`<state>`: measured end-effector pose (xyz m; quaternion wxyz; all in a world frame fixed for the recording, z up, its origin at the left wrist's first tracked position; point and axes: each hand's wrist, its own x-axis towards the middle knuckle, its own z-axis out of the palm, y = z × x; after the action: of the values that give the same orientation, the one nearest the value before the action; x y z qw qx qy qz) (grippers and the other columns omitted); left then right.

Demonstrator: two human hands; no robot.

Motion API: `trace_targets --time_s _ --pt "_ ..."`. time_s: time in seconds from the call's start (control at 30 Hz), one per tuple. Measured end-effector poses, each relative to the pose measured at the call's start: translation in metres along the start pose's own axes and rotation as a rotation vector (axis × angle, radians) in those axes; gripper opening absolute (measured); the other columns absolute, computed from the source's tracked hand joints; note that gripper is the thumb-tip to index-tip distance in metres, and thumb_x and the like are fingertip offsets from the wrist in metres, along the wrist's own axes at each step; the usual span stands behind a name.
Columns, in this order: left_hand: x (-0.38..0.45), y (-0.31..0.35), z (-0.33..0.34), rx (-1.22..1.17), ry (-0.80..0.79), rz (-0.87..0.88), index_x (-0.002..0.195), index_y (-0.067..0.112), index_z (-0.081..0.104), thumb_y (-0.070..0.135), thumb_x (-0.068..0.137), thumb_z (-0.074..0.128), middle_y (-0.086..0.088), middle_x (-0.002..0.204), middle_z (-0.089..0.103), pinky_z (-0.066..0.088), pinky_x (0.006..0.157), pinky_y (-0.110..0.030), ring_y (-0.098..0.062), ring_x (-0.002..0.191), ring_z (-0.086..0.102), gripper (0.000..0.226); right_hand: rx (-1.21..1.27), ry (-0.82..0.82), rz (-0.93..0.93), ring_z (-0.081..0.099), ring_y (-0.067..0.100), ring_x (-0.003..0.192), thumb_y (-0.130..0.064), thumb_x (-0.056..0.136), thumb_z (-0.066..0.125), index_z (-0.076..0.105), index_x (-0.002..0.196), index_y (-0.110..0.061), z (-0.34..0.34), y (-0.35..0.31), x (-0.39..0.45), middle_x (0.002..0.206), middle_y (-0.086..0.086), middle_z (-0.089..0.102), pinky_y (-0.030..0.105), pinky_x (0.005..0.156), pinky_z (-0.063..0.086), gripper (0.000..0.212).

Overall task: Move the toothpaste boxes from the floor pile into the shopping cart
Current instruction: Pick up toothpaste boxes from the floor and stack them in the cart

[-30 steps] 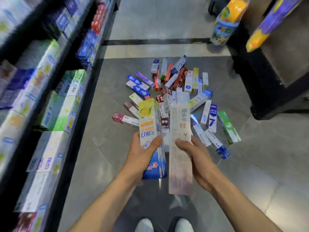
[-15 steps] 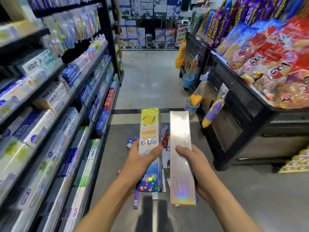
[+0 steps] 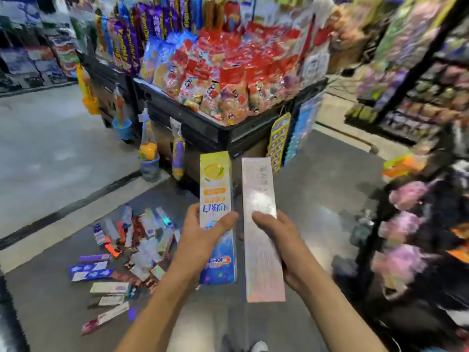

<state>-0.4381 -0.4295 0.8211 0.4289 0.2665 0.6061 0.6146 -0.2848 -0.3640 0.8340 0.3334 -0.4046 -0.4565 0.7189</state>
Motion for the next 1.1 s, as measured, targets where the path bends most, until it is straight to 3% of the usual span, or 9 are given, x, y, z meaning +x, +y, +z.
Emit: trace_targets --time_s 0.13,0.23,0.4,0.57,0.67,0.8,0.93,1.03,1.1 --pt "-0.025 -0.007 0.083 0.036 -0.276 -0.014 0.111 0.014 0.056 0.035 0.063 0.084 -0.003 0.1 0.074 0.059 0.073 -0.031 -0.012 0.082 0.073 0.059 0.079 0.294 -0.076 0.073 0.031 0.093 -0.023 0.087 0.072 0.065 0.119 -0.008 -0.079 -0.006 -0.069 0.105 0.014 0.075 0.042 0.079 0.06 0.035" --pt "-0.055 -0.024 0.149 0.066 -0.51 -0.056 0.11 0.014 0.055 0.023 0.075 0.081 -0.008 0.101 0.074 0.058 0.064 -0.032 -0.016 0.076 0.073 0.045 0.15 0.501 -0.15 0.073 0.025 0.082 -0.018 0.091 0.069 0.063 0.121 -0.007 -0.136 -0.002 -0.135 0.098 0.012 0.075 0.034 0.068 0.057 0.033" --pt "-0.14 -0.06 0.264 0.19 -0.87 -0.087 0.115 0.014 0.056 0.035 0.063 0.087 -0.007 0.105 0.074 0.06 0.08 -0.044 -0.025 0.09 0.074 0.064 0.238 0.866 -0.242 0.071 0.023 0.079 -0.022 0.086 0.073 0.058 0.126 -0.004 -0.224 0.022 -0.26 0.101 0.013 0.073 0.033 0.066 0.057 0.047" --pt "-0.259 -0.106 0.369 0.278 -1.192 -0.126 0.116 0.019 0.058 0.052 0.05 0.094 0.002 0.099 0.076 0.06 0.077 -0.042 -0.019 0.086 0.075 0.082 0.345 1.143 -0.285 0.07 0.031 0.089 -0.029 0.078 0.079 0.062 0.122 -0.013 -0.303 0.05 -0.397 0.11 0.017 0.072 0.045 0.078 0.058 0.049" --pt "-0.33 -0.136 0.419 0.306 -1.313 -0.156 0.11 0.019 0.057 0.045 0.054 0.09 0.007 0.088 0.076 0.056 0.069 -0.031 -0.01 0.077 0.073 0.071 0.42 1.245 -0.334 0.067 0.031 0.088 -0.022 0.086 0.075 0.062 0.122 -0.012 -0.339 0.07 -0.476 0.105 0.018 0.071 0.044 0.077 0.055 0.04" --pt "-0.405 -0.177 0.474 0.398 -1.47 -0.162 0.114 0.019 0.061 0.047 0.057 0.091 0.002 0.102 0.076 0.058 0.085 -0.041 -0.02 0.093 0.073 0.071 0.589 1.398 -0.407 0.062 0.033 0.09 -0.029 0.078 0.077 0.058 0.125 -0.005 -0.378 0.097 -0.564 0.105 0.024 0.065 0.05 0.084 0.05 0.056" --pt "-0.46 -0.208 0.527 0.487 -1.587 -0.051 0.106 0.023 0.066 0.027 0.078 0.085 0.013 0.096 0.076 0.054 0.074 -0.025 -0.007 0.084 0.07 0.034 0.84 1.437 -0.513 0.06 0.039 0.105 -0.031 0.08 0.072 0.06 0.128 0.003 -0.411 0.115 -0.624 0.123 0.034 0.063 0.054 0.104 0.043 0.06" --pt "-0.484 -0.229 0.569 0.562 -1.646 0.066 0.097 0.028 0.07 0.036 0.076 0.082 0.018 0.092 0.075 0.053 0.073 -0.027 -0.002 0.081 0.069 0.026 0.941 1.393 -0.632 0.054 0.047 0.115 -0.037 0.067 0.086 0.071 0.115 -0.002 -0.443 0.119 -0.648 0.127 0.033 0.059 0.064 0.112 0.033 0.061" --pt "-0.497 -0.243 0.598 0.615 -1.673 0.113 0.095 0.031 0.071 0.047 0.069 0.075 0.018 0.093 0.075 0.053 0.074 -0.026 -0.001 0.083 0.069 0.031 0.991 1.398 -0.663 0.054 0.047 0.116 -0.037 0.082 0.074 0.066 0.125 0.0 -0.47 0.123 -0.661 0.127 0.034 0.058 0.065 0.111 0.034 0.057"
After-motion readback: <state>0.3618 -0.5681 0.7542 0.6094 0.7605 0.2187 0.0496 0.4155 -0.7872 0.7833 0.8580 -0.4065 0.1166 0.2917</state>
